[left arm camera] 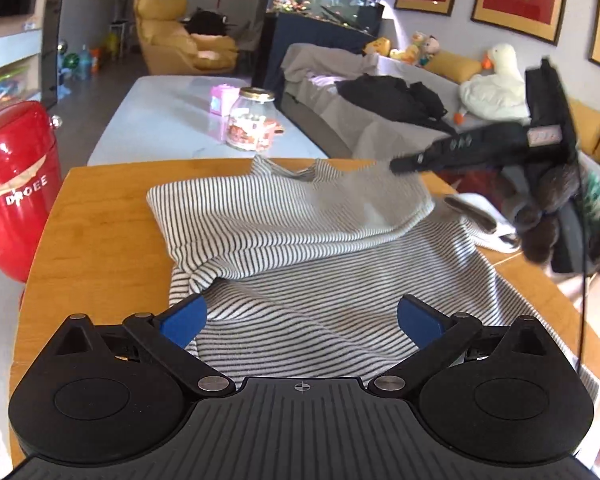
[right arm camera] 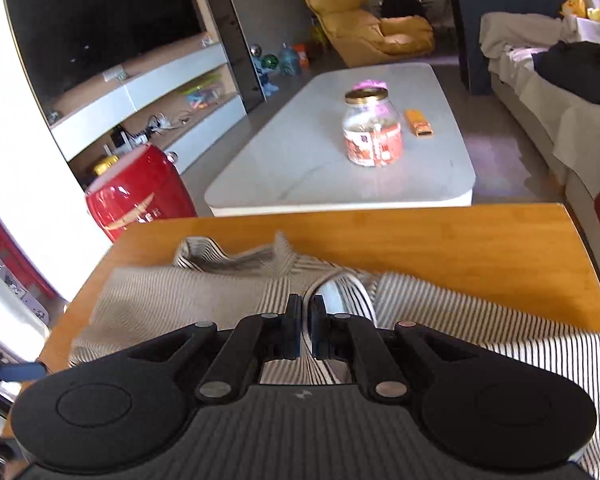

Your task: Fold clothes

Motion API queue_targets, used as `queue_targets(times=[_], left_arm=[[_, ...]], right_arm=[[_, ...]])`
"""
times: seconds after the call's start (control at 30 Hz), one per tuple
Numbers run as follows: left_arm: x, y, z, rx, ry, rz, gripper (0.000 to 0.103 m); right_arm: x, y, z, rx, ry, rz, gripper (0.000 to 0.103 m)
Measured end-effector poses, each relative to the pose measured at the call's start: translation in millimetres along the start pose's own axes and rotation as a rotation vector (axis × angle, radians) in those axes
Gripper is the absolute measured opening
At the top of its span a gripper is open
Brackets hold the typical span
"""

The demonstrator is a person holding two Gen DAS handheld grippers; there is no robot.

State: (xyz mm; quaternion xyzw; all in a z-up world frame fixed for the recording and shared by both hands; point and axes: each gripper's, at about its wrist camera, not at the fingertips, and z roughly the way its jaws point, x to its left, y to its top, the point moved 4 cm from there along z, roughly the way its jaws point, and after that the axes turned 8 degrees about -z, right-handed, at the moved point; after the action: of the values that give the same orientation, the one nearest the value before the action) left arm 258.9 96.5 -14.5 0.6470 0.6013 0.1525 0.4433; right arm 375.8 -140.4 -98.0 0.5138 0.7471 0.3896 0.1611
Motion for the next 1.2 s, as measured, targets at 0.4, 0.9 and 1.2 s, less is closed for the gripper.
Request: queue_targets(times=[0.4, 0.9, 1.2], left_arm=[[1.1, 17.5, 60.6, -0.033, -0.003, -0.043, 0.103], [16.4, 1.9, 63.9, -0.045, -0.031, -0.113, 0.103], [20.9, -1.0, 46.8, -0.068, -0.053, -0.161, 0.103]], right_arm=[[13.9, -28.9, -46.9, -0.065, -0.141, -0.154, 0.064], [-15.9, -74.0, -71.8, -0.054, -0.472, -0.371, 0.012], [-19.5, 48.7, -164.9, -0.381, -0.475, -0.200, 0.010]])
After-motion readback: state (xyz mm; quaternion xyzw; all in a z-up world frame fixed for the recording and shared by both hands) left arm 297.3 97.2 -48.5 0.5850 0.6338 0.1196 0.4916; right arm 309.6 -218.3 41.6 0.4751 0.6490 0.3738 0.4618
